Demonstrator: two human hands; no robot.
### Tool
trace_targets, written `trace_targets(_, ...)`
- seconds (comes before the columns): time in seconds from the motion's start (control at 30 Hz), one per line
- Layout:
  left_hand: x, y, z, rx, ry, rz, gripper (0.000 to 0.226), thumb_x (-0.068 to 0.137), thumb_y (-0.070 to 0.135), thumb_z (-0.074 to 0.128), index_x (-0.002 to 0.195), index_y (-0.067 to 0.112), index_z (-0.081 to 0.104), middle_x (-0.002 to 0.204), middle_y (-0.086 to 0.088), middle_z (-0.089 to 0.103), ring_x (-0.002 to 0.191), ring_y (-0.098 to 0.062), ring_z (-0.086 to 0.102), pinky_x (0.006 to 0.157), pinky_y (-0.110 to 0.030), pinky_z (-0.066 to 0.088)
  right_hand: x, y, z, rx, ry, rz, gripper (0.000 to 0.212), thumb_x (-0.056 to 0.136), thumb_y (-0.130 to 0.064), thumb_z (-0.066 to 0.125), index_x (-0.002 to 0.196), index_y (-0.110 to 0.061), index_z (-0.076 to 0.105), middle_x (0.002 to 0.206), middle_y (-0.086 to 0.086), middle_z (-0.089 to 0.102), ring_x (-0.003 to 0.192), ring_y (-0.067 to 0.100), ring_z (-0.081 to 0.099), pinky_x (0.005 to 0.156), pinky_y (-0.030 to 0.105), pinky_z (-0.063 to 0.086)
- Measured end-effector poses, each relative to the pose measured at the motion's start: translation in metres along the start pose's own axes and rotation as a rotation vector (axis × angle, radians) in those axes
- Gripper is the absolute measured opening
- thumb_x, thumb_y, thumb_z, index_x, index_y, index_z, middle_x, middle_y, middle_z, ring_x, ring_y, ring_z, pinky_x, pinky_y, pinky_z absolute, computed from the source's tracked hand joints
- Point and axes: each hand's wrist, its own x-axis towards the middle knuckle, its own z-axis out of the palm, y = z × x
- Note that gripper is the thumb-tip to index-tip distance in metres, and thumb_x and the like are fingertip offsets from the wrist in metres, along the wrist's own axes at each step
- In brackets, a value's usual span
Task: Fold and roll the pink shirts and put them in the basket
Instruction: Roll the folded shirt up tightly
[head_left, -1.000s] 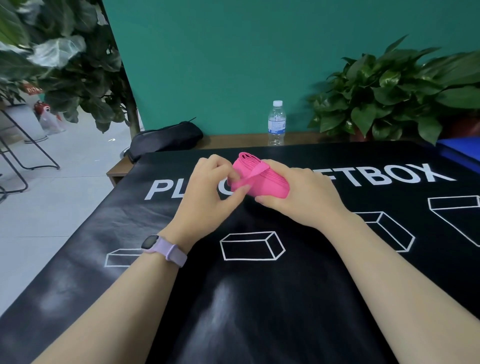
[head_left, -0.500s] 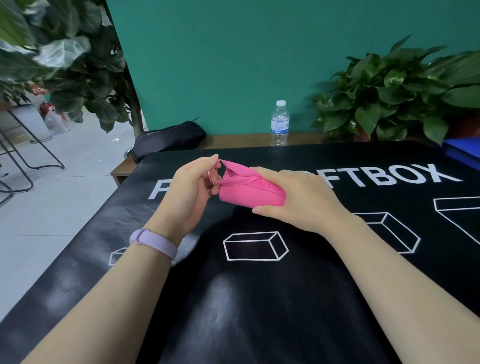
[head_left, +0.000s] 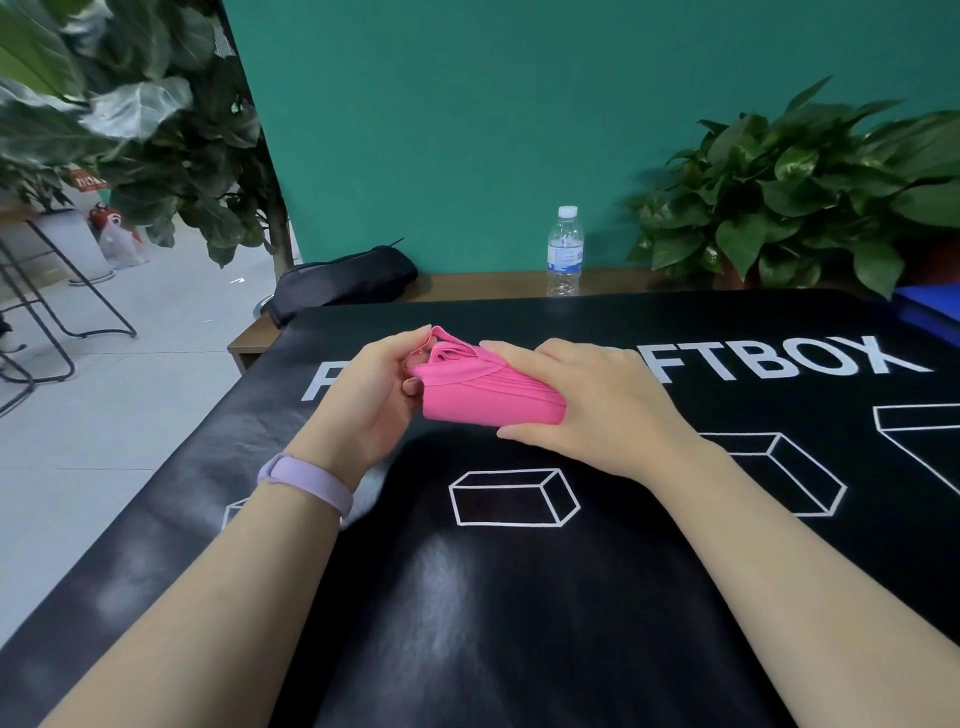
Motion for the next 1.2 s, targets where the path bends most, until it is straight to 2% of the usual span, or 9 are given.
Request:
trace_targets(0.13, -0.001, 0.001, -0.005, -0.007, -0.002, -0.009, 0.038, 0.096, 0.028, 0.056, 0.115, -0.004, 0.063, 0.104, -0.019, 0.051, 0.094, -0.032, 0.046, 0.09, -0.043, 0.038, -0.002, -0.004, -0.003, -0.063, 0.167, -0.095, 0.078, 0.085, -0.074, 0.056, 0.154, -0.046, 0.033, 0.103, -0.01, 0.06, 0.088, 0.016, 0.06, 0.073, 0.036, 0.051)
trace_targets(0.2, 0.0, 0.001, -0.007, -0.038, -0.013, -0.009, 0.052, 0.089, 0.027, 0.061, 0.126, -0.009, 0.06, 0.114, -0.019, 0.055, 0.102, -0.032, 0.051, 0.09, -0.04, 0.044, -0.003, -0.006, -0.002, -0.066, 0.293, -0.135, 0.073, 0.086, -0.07, 0.06, 0.151, -0.04, 0.042, 0.103, -0.006, 0.063, 0.085, 0.019, 0.061, 0.07, 0.036, 0.051)
trace_targets(0.3, -0.001, 0.003, -0.003, -0.084, -0.045, -0.015, 0.022, 0.091, 0.016, 0.054, 0.093, 0.003, 0.073, 0.08, -0.004, 0.051, 0.074, -0.016, 0.044, 0.062, -0.026, 0.032, -0.004, -0.006, -0.001, -0.026, 0.395, -0.129, 0.07, 0.087, -0.066, 0.063, 0.149, -0.037, 0.047, 0.104, -0.005, 0.064, 0.083, 0.02, 0.061, 0.069, 0.039, 0.052)
trace_targets(0.4, -0.001, 0.002, -0.002, -0.157, -0.131, -0.068, 0.038, 0.089, 0.009, 0.046, 0.053, 0.02, 0.049, 0.056, 0.007, 0.03, 0.059, -0.012, 0.017, 0.061, -0.029, 0.014, -0.004, -0.006, 0.001, 0.009, 0.46, -0.076, 0.07, 0.086, -0.068, 0.063, 0.148, -0.036, 0.049, 0.104, -0.007, 0.065, 0.082, 0.018, 0.061, 0.069, 0.038, 0.053)
trace_targets(0.53, -0.006, 0.002, 0.004, -0.313, -0.254, -0.186, 0.033, 0.09, 0.012, 0.042, 0.061, 0.023, 0.033, 0.06, 0.009, 0.019, 0.055, -0.01, 0.012, 0.061, -0.027, 0.014, -0.002, -0.011, 0.001, 0.097, 0.491, 0.083, 0.07, 0.086, -0.069, 0.061, 0.148, -0.038, 0.048, 0.104, -0.009, 0.065, 0.087, 0.016, 0.063, 0.069, 0.037, 0.053)
trace_targets(0.7, -0.014, -0.008, 0.022, -0.379, -0.348, -0.244, 0.036, 0.103, 0.021, 0.037, 0.07, 0.018, 0.052, 0.066, 0.008, 0.034, 0.051, -0.007, 0.02, 0.063, -0.026, 0.015, 0.002, -0.031, -0.002, 0.458, 0.494, 0.27, 0.08, 0.077, -0.07, 0.071, 0.147, -0.049, 0.039, 0.107, -0.017, 0.065, 0.092, 0.004, 0.063, 0.077, 0.034, 0.056)
trace_targets(0.97, -0.012, -0.01, 0.023, -0.437, -0.239, -0.165, 0.026, 0.094, 0.015, 0.041, 0.07, 0.015, 0.049, 0.067, 0.006, 0.037, 0.051, -0.005, 0.027, 0.061, -0.022, 0.02, 0.007, -0.05, 0.005, 1.136, 0.375, 0.304, 0.062, 0.081, -0.04, 0.084, 0.136, -0.035, 0.056, 0.115, -0.019, 0.068, 0.107, 0.003, 0.066, 0.09, 0.027, 0.054)
trace_targets(1.1, -0.01, -0.008, 0.027, -0.526, -0.105, -0.127, 0.011, 0.087, 0.012, 0.047, 0.076, 0.013, 0.05, 0.068, 0.005, 0.039, 0.047, -0.005, 0.031, 0.043, -0.016, 0.025, 0.007, -0.054, 0.01, 1.253, 0.364, 0.315, 0.047, 0.084, -0.035, 0.082, 0.127, -0.029, 0.062, 0.108, -0.011, 0.072, 0.099, 0.006, 0.069, 0.08, 0.022, 0.054)
trace_targets(1.2, -0.009, -0.009, 0.024, -0.643, 0.002, -0.17, 0.025, 0.098, 0.011, 0.04, 0.074, 0.013, 0.047, 0.07, 0.003, 0.038, 0.053, -0.007, 0.035, 0.037, -0.016, 0.025, 0.01, -0.051, 0.006, 1.303, 0.428, 0.39, 0.038, 0.086, -0.037, 0.08, 0.12, -0.032, 0.065, 0.104, -0.011, 0.074, 0.093, 0.007, 0.071, 0.075, 0.024, 0.057)
